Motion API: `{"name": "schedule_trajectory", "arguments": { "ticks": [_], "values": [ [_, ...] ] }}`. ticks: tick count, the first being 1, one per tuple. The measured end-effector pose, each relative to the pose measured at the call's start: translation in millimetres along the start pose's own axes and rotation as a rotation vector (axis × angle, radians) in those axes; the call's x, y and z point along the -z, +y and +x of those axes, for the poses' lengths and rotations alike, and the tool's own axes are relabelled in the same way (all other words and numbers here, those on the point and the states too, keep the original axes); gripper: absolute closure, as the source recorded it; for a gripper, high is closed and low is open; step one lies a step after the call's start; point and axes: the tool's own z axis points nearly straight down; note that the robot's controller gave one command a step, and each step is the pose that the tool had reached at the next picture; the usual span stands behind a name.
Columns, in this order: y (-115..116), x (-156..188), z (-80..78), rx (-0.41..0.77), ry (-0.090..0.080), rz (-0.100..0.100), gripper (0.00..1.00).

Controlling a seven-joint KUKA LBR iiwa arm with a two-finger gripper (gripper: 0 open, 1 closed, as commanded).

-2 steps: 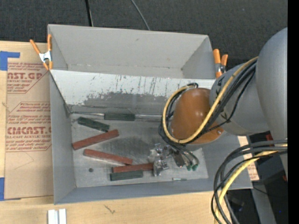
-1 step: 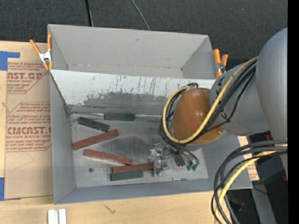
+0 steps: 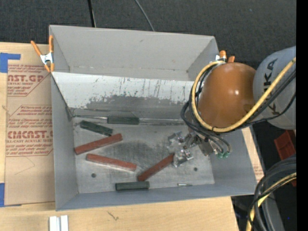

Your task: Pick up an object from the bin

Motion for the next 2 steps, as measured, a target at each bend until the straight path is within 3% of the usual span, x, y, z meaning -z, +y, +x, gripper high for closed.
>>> {"name": "schedule_trajectory", "arguments": {
  "ticks": [1, 2],
  "values": [
    [0, 0, 0.0, 0.0, 0.0, 0.0, 1.0],
    [-41, 152, -33.8, 0.237, -0.005, 0.002, 1.0]
  ]
}}
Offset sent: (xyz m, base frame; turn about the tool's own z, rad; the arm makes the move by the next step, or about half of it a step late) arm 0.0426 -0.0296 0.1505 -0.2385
